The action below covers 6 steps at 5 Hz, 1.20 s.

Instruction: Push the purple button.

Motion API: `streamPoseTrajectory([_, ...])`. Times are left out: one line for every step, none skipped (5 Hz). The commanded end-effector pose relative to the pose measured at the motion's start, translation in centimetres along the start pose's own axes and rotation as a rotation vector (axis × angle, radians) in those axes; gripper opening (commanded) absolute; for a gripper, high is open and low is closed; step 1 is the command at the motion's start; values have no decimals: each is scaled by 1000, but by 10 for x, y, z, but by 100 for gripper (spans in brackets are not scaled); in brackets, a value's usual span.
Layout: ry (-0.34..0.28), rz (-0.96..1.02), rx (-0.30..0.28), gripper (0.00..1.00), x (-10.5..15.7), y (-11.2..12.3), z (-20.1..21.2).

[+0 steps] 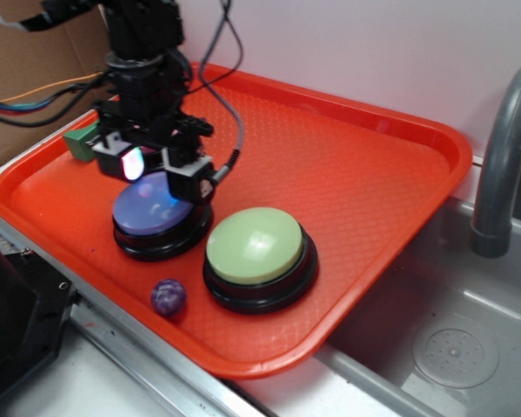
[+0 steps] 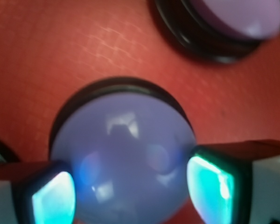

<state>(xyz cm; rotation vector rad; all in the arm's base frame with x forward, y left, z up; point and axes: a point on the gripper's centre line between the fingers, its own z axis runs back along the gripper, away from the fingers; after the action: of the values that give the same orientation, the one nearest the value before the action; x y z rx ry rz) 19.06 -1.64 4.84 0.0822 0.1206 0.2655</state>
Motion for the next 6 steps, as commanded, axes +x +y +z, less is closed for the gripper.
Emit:
streamPoseTrajectory([-50, -39, 19, 100, 5, 15, 5])
streamPoseTrajectory([-75, -37, 14, 100, 1, 14, 7])
streamPoseTrajectory([-105, -28, -12, 100, -6, 18, 5])
streamPoseTrajectory([-146, -46, -4, 100, -11, 20, 24])
streamPoseTrajectory([-179, -56, 38, 100, -15, 24, 54])
streamPoseTrajectory([-176, -62, 47, 100, -14, 27, 64])
